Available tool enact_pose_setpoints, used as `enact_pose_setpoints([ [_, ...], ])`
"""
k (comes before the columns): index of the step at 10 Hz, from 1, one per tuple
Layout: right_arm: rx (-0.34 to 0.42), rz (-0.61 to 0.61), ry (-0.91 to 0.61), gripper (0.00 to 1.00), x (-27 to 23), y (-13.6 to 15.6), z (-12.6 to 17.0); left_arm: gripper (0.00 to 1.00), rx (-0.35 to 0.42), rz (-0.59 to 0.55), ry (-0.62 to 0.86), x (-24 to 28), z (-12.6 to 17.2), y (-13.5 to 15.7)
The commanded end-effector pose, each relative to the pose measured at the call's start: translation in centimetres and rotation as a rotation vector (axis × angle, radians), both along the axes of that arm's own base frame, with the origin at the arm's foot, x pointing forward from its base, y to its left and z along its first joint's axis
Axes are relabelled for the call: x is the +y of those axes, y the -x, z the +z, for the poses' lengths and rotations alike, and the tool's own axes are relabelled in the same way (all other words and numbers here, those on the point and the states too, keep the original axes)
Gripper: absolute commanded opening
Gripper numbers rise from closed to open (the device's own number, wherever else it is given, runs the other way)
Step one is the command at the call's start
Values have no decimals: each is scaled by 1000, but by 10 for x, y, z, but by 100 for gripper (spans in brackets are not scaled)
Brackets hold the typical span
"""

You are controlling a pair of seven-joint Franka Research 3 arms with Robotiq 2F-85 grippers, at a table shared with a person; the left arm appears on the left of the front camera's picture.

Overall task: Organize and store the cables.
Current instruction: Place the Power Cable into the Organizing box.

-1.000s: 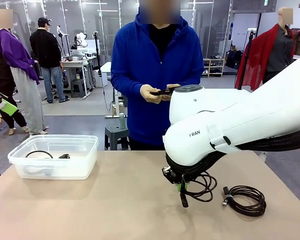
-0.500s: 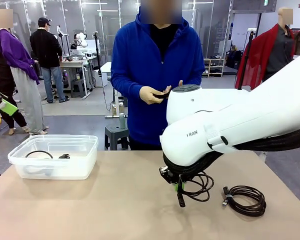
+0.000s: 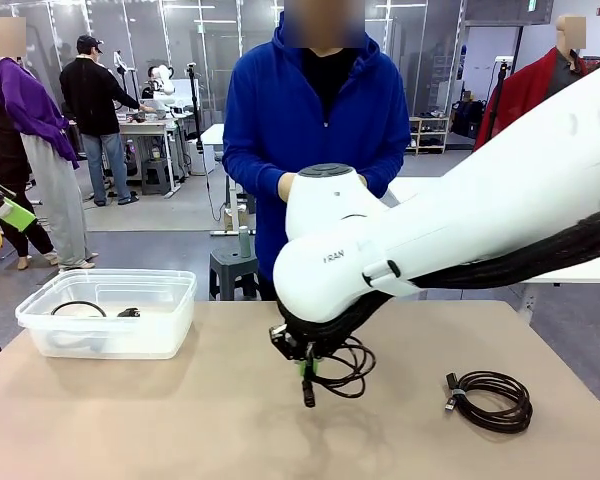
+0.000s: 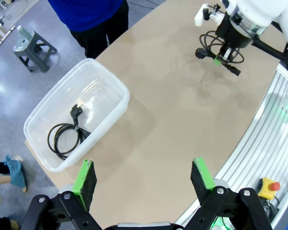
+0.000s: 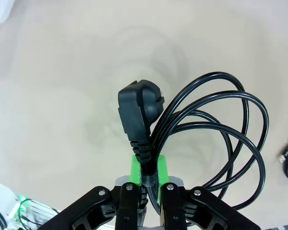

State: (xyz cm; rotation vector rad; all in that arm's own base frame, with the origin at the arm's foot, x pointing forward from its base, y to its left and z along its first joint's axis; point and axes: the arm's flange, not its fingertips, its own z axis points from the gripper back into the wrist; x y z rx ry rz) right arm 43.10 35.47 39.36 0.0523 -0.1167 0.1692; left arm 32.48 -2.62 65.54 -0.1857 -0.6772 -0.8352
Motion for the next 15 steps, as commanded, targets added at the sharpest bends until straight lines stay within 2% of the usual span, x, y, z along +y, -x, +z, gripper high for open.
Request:
enact_pose_setpoints([
  [1, 2, -51, -33, 16, 32, -12, -13, 100, 5, -4, -17, 1, 0, 1],
  [6, 27, -85, -24, 16, 89, -22, -48, 100, 5, -4, -17, 1, 0, 1],
  [11, 75, -136, -65, 16, 98, -23, -78, 100, 5, -4, -17, 1, 0, 1],
  [12, 76, -141, -84, 21, 96, -23, -80, 100, 5, -4, -17, 1, 0, 1],
  [13, 66, -139, -88, 44, 95, -22, -78, 100, 5, -4, -17, 1, 0, 1],
  [14, 60, -135, -89, 52, 94, -20, -75, 100, 5, -4, -17, 1, 0, 1],
  [15, 57, -134, -86, 75, 94, -18, -73, 100, 5, -4, -17, 1, 0, 1],
])
